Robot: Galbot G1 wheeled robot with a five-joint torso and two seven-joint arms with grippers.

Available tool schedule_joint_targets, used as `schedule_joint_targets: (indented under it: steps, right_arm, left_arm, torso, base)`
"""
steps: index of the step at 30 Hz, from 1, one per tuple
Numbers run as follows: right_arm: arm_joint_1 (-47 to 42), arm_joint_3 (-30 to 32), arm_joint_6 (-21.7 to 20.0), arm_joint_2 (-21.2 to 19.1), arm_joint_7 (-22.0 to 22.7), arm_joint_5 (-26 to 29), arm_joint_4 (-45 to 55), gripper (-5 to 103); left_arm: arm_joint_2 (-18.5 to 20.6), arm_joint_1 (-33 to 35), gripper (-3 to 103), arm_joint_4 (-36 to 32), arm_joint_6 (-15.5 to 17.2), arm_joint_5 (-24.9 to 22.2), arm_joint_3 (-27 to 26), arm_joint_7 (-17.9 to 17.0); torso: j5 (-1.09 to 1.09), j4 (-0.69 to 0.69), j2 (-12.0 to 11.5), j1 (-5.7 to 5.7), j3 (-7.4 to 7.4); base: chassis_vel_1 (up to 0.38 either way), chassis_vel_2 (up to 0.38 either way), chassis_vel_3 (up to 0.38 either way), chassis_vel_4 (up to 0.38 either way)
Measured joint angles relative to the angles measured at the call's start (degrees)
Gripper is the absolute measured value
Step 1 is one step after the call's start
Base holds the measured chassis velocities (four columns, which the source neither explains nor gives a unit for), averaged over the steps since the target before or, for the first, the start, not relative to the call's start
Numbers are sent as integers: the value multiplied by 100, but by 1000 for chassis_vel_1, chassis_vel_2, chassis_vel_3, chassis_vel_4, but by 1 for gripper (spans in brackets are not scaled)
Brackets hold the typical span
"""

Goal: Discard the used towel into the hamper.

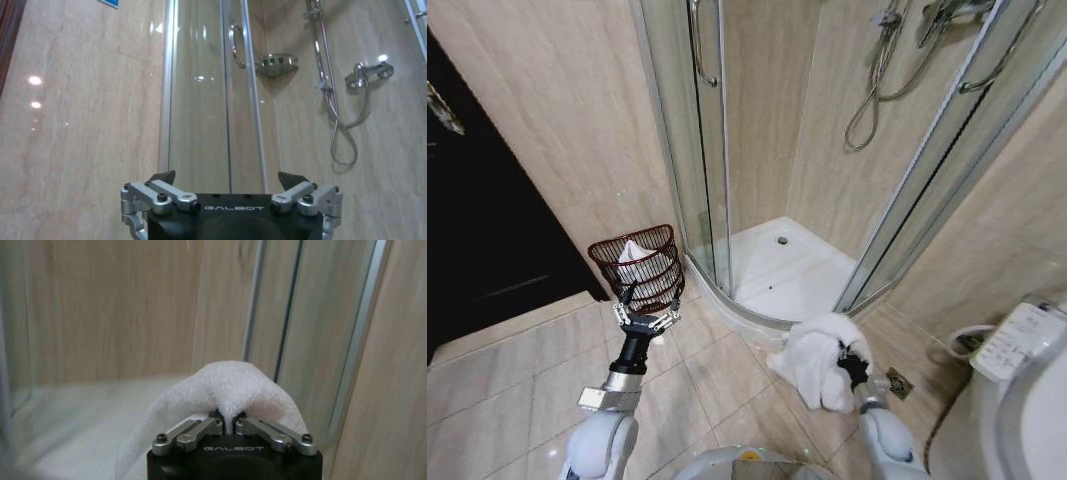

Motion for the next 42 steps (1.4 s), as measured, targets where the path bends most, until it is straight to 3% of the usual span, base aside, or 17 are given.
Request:
schedule_joint_targets:
  steps: [10,15,24,42]
  right_arm:
    - [-901,192,157,159,261,-284,2228,5]
    - [-1009,99,3,183,396,-400,3017,5]
    - [-804,8,-323,70,432,-417,3216,5]
    - [-669,-213,-497,115,413,-663,3168,5]
  left_arm:
    - [-81,14,100,0,-84,-42,23,-34]
    - [-117,-7,100,-33,-76,-91,34,-59]
    - [-115,-47,100,-95,-45,-190,-26,-162]
    - [-86,-149,100,-18,52,-233,-48,-231]
  torso:
    - [-1,-1,0,0,0]
    - [-1,0,0,0,0]
    - [0,0,0,0,0]
    - [-1,0,0,0,0]
  base:
    - [0,0,0,0]
    - [0,0,0,0]
    - [0,0,0,0]
    - [0,0,0,0]
